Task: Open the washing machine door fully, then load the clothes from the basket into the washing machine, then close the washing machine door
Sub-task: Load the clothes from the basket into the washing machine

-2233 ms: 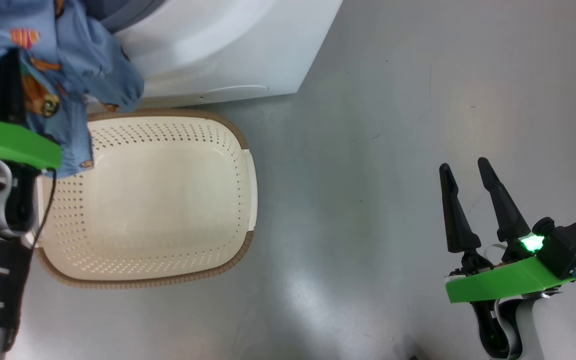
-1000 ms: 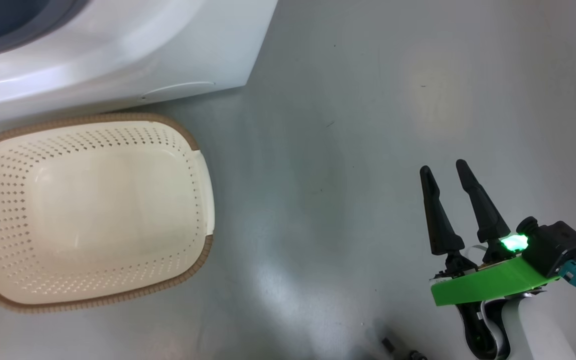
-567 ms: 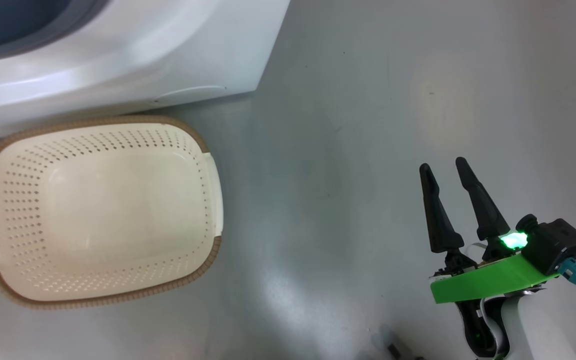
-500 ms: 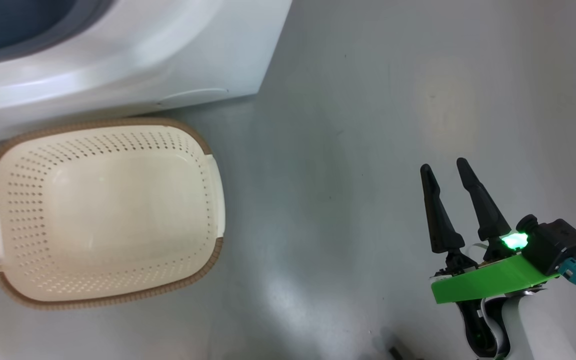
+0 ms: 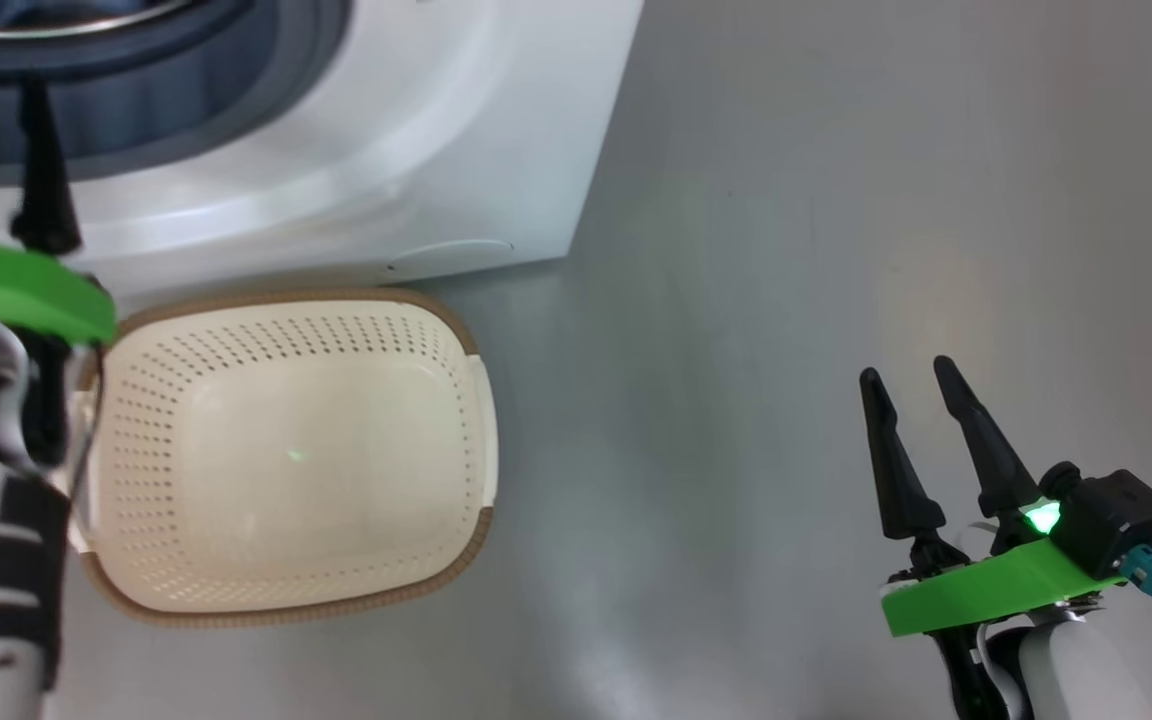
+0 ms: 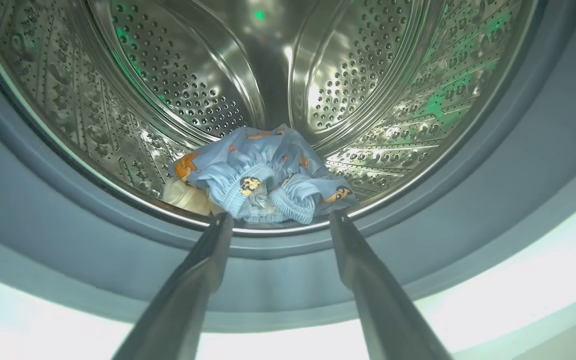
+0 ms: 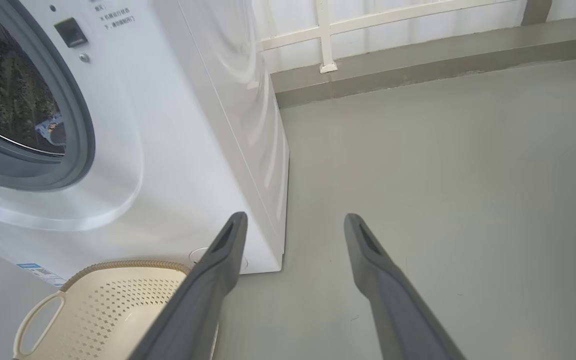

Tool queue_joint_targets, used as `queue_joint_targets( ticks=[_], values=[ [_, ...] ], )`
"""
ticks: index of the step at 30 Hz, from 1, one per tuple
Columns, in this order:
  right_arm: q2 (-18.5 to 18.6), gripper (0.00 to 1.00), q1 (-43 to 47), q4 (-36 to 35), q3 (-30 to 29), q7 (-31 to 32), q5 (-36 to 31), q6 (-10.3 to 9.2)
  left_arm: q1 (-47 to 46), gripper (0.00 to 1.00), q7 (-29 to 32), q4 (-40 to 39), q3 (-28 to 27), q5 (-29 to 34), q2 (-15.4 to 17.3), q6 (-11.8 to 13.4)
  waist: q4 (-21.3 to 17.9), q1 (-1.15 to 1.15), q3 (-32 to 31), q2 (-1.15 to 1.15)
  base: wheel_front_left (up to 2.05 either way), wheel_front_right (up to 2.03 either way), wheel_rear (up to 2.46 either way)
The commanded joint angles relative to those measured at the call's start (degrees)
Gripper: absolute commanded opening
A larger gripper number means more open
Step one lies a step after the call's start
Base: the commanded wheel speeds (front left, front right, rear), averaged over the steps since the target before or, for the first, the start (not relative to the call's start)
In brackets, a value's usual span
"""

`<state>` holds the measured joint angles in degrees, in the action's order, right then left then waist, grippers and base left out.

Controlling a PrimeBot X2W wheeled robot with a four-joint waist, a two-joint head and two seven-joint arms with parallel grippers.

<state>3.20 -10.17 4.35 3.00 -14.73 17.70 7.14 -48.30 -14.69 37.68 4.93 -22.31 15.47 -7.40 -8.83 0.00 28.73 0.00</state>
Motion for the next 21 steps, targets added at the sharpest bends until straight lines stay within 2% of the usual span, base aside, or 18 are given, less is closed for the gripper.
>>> queue_joint_targets(
  ticks=[1,11,21],
  values=[
    [0.6,1.0,1.6,-1.1,0.9,-0.3,-0.6,0.35,2.1,1.0,-0.3,-2.2,-1.9,0.7,2.0,-0.1,1.9,0.0,-2.4,0.0,0.0,0.0,0.0],
    [2.7,1.0,4.7,-0.2,0.0,-0.3,-0.4,0.35,14.2,1.0,-0.3,-8.8,-3.6,2.2,-1.1,-0.1,4.9,0.0,-8.5,0.0,0.0,0.0,0.0],
    [4.3,1.0,6.8,0.8,-0.1,-0.3,0.3,0.35,25.1,1.0,-0.3,-13.1,-5.4,2.9,-1.6,-0.1,5.6,0.0,-13.9,0.0,0.0,0.0,0.0]
  ],
)
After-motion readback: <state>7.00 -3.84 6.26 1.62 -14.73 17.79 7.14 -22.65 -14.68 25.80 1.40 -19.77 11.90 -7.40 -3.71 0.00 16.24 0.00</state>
